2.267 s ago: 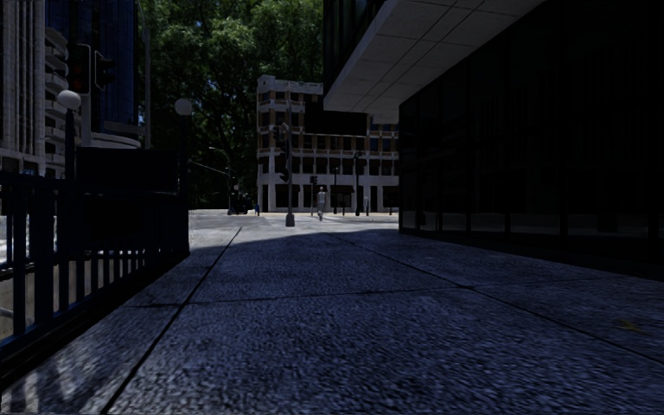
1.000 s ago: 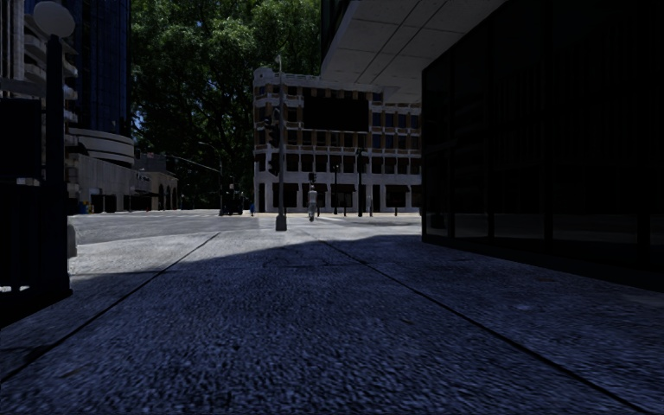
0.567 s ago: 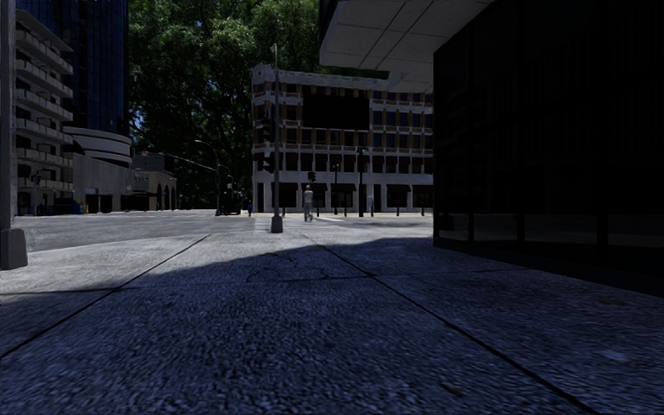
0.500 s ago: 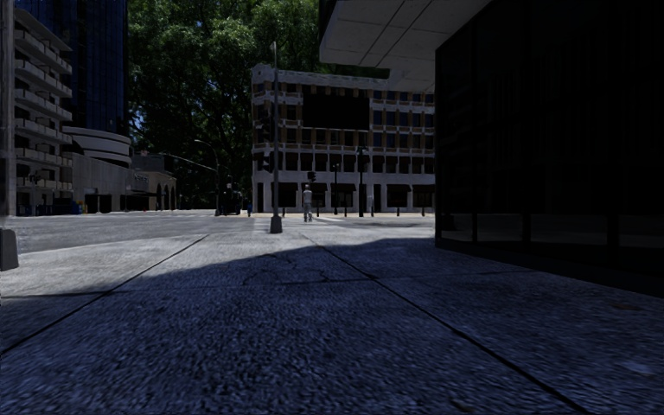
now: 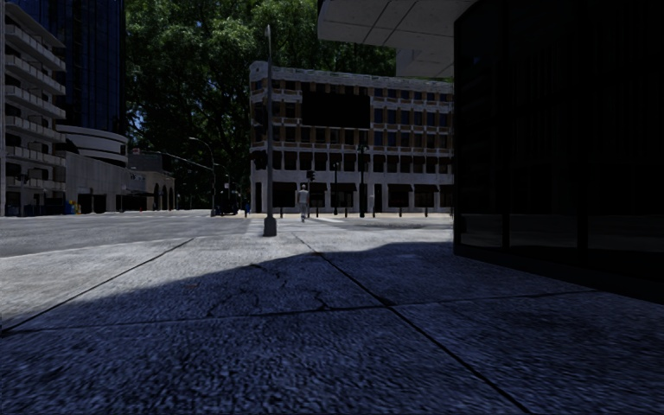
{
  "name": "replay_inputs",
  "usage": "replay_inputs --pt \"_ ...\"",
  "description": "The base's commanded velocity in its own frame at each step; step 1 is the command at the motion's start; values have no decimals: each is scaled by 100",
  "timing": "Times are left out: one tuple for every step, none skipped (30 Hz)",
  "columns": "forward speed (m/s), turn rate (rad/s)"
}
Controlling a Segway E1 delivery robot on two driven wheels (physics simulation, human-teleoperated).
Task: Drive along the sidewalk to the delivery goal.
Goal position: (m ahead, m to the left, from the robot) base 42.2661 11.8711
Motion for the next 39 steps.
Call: replay_inputs --pt "196 0" --pt "196 0" --pt "196 0" --pt "196 0" --pt "196 0" --pt "196 0" --pt "196 0" --pt "196 0" --pt "196 0" --pt "196 0" --pt "196 0" --pt "196 0" --pt "196 0" --pt "196 0" --pt "196 0" --pt "196 0" --pt "196 0" --pt "196 0" --pt "196 0" --pt "196 0" --pt "196 0" --pt "196 0" --pt "196 0" --pt "196 0" --pt "196 0" --pt "196 0" --pt "196 0" --pt "196 0" --pt "196 0" --pt "196 0" --pt "196 0" --pt "196 0" --pt "196 0" --pt "196 0" --pt "196 0" --pt "196 0" --pt "196 0" --pt "196 0" --pt "196 0"
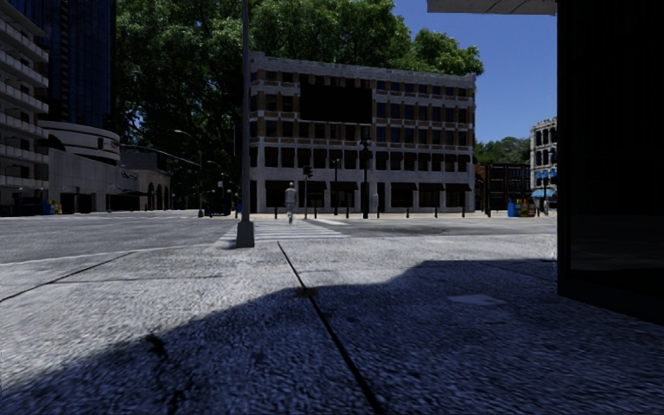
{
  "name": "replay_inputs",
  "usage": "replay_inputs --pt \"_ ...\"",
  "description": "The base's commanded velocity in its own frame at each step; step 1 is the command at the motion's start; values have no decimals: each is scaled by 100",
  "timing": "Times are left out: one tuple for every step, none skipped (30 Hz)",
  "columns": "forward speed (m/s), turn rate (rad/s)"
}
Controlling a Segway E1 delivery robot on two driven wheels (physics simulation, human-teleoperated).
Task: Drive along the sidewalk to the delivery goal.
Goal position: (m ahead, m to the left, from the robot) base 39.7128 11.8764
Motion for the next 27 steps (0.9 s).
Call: replay_inputs --pt "196 0" --pt "196 0" --pt "196 0" --pt "196 0" --pt "196 0" --pt "196 0" --pt "196 0" --pt "196 0" --pt "196 0" --pt "196 0" --pt "196 0" --pt "196 0" --pt "196 0" --pt "196 0" --pt "196 0" --pt "196 0" --pt "196 0" --pt "196 0" --pt "196 0" --pt "196 0" --pt "196 0" --pt "196 0" --pt "196 0" --pt "196 0" --pt "196 0" --pt "196 0" --pt "196 0"
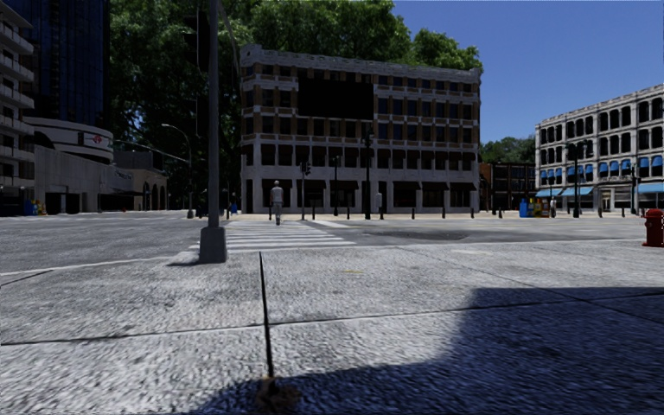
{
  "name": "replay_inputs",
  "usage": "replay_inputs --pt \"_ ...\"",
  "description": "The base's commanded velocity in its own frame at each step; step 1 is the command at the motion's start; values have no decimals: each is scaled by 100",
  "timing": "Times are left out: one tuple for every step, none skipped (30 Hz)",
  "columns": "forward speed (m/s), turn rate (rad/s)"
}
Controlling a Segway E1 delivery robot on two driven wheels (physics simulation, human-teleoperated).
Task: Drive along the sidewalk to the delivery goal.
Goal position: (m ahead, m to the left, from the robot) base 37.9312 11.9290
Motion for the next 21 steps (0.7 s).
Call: replay_inputs --pt "196 0" --pt "196 0" --pt "196 0" --pt "196 0" --pt "196 0" --pt "196 0" --pt "196 0" --pt "196 0" --pt "196 0" --pt "196 0" --pt "196 0" --pt "196 0" --pt "196 0" --pt "196 0" --pt "196 4" --pt "196 4" --pt "196 8" --pt "196 12" --pt "196 14" --pt "196 14" --pt "196 17"
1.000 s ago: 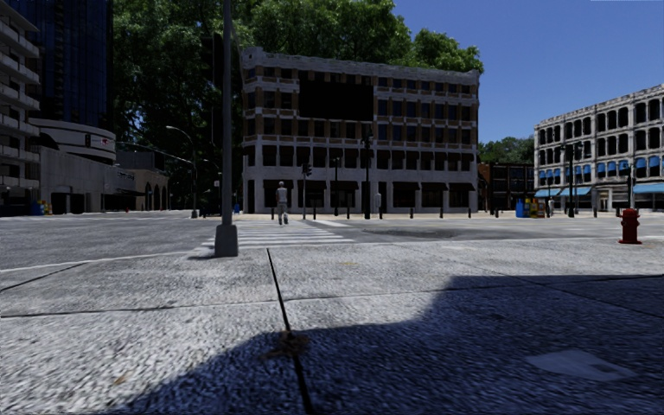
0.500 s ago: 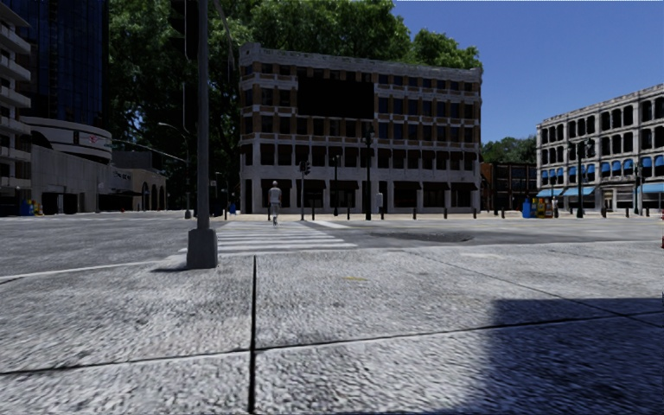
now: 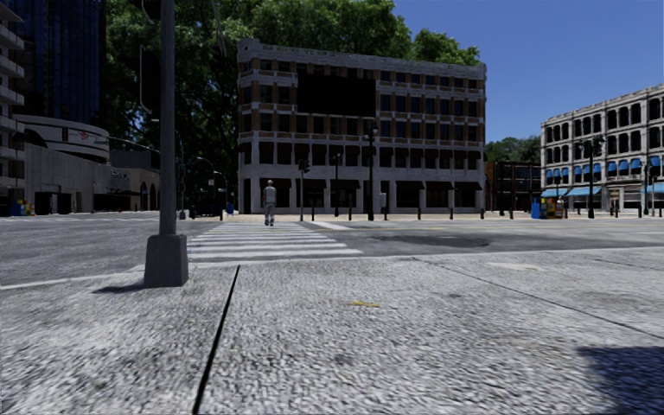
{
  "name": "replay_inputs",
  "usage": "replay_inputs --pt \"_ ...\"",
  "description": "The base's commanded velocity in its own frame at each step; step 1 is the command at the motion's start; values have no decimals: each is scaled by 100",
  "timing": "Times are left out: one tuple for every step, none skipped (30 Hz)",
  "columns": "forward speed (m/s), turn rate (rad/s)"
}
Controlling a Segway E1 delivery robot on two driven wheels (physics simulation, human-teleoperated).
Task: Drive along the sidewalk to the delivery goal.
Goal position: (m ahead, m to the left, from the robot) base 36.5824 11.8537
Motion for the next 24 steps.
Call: replay_inputs --pt "196 19" --pt "196 20" --pt "196 20" --pt "196 20" --pt "196 22" --pt "196 24" --pt "196 28" --pt "196 30" --pt "196 30" --pt "196 36" --pt "196 37" --pt "196 37" --pt "196 37" --pt "196 37" --pt "196 37" --pt "196 37" --pt "196 37" --pt "196 37" --pt "196 37" --pt "196 37" --pt "196 37" --pt "196 37" --pt "196 37" --pt "196 37"
